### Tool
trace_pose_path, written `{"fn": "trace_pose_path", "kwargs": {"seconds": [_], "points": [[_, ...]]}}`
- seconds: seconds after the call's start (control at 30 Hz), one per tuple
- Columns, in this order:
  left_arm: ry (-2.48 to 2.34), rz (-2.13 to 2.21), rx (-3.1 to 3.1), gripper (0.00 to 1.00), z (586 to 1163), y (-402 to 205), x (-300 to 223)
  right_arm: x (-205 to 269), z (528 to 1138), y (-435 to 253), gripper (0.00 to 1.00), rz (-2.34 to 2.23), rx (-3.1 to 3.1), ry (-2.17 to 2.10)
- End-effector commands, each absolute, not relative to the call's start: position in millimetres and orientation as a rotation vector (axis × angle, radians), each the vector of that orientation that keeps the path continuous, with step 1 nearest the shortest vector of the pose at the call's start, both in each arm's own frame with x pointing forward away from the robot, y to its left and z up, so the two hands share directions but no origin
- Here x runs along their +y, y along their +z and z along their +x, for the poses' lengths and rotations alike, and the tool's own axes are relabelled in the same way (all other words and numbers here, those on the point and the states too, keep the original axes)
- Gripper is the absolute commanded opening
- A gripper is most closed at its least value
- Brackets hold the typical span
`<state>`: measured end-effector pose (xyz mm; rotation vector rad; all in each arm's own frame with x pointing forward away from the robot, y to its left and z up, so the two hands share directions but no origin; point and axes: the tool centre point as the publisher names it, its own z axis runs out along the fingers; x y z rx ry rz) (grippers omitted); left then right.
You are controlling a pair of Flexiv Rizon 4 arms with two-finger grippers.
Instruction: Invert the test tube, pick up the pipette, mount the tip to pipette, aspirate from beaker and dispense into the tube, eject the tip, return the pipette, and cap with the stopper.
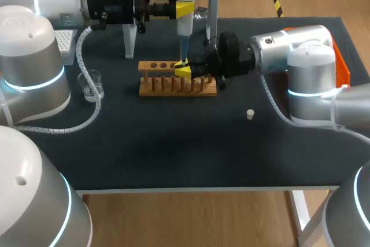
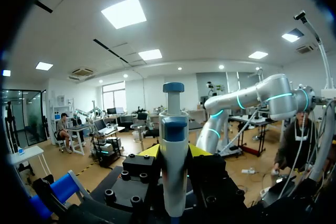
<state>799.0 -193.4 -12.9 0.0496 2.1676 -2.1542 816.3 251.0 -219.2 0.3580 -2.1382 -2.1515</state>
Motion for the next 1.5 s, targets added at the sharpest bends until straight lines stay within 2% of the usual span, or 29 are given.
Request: {"fn": "trace_pose_path", "kwargs": {"seconds": [0.03, 1.5], "points": [[-2.156, 0.053, 2.166, 0.0, 799.5, -13.0, -193.0, 250.0, 814.5, -217.9, 0.0, 0.362, -2.146, -2.142], [-2.156, 0.053, 2.166, 0.0, 799.5, -13.0, -193.0, 244.1, 808.4, -216.2, 0.0, 0.372, -2.16, -2.145]]}}
